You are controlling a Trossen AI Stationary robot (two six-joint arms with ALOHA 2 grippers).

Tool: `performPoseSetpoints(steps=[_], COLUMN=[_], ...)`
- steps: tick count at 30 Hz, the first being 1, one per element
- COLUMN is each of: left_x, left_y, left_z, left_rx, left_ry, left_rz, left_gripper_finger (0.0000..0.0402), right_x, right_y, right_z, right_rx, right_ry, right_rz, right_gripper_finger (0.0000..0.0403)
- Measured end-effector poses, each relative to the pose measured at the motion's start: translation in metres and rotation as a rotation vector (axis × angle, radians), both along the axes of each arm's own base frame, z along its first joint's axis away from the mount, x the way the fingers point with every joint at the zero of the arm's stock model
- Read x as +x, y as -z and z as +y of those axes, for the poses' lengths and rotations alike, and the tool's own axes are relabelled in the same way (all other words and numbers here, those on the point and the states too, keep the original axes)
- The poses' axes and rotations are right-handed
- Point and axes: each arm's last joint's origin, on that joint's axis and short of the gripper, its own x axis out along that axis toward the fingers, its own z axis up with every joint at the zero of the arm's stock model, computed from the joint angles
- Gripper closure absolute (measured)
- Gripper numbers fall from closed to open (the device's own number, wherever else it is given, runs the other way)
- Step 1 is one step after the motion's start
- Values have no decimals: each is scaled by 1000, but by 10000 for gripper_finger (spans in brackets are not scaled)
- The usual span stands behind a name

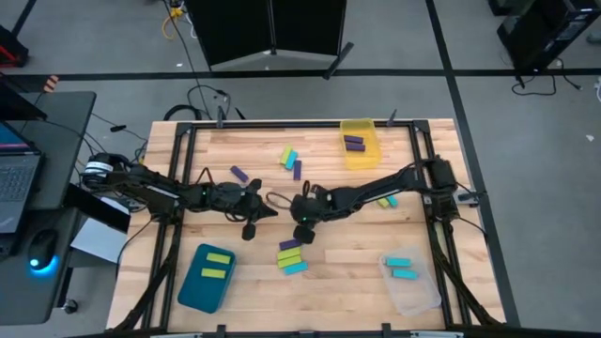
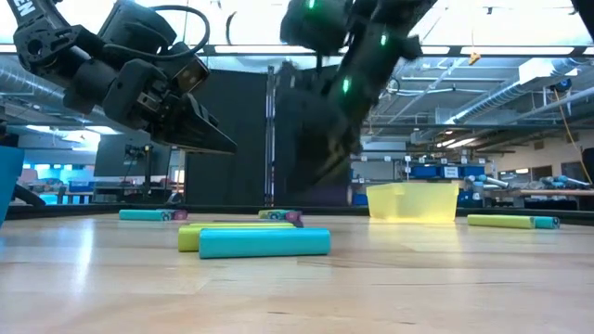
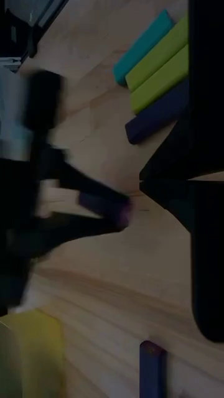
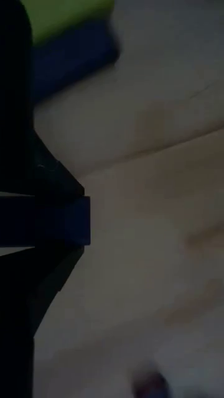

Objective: Sort blocks
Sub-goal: Put the violet block into the transparent yellow bin

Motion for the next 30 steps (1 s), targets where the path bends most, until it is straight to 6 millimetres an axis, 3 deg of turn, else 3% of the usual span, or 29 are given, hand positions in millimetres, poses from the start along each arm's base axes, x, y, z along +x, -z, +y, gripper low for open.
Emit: performPoseSetpoints(steps=[6, 10, 15, 23, 26, 30], left_x=[0, 0, 0, 0, 0, 0], left_y=[0, 0, 0, 0, 0, 0], left_z=[0, 0, 0, 0, 0, 0], left_rx=[0, 4, 4, 3, 1, 4], left_ry=[-3, -11, -12, -14, -15, -14], left_rz=[0, 0, 0, 0, 1, 2], left_gripper_finger=[394, 394, 394, 394, 394, 394], right_x=[-17, -38, -66, -99, -109, -123], right_y=[-44, -73, -93, -98, -93, -78], right_z=[-15, -35, -67, -145, -176, -201], right_rx=[-60, -198, -281, -324, -304, -256], right_ry=[-69, -121, -147, -184, -215, -233], right_rz=[-13, 47, 191, 376, 362, 346], right_gripper_finger=[286, 286, 283, 283, 283, 283])
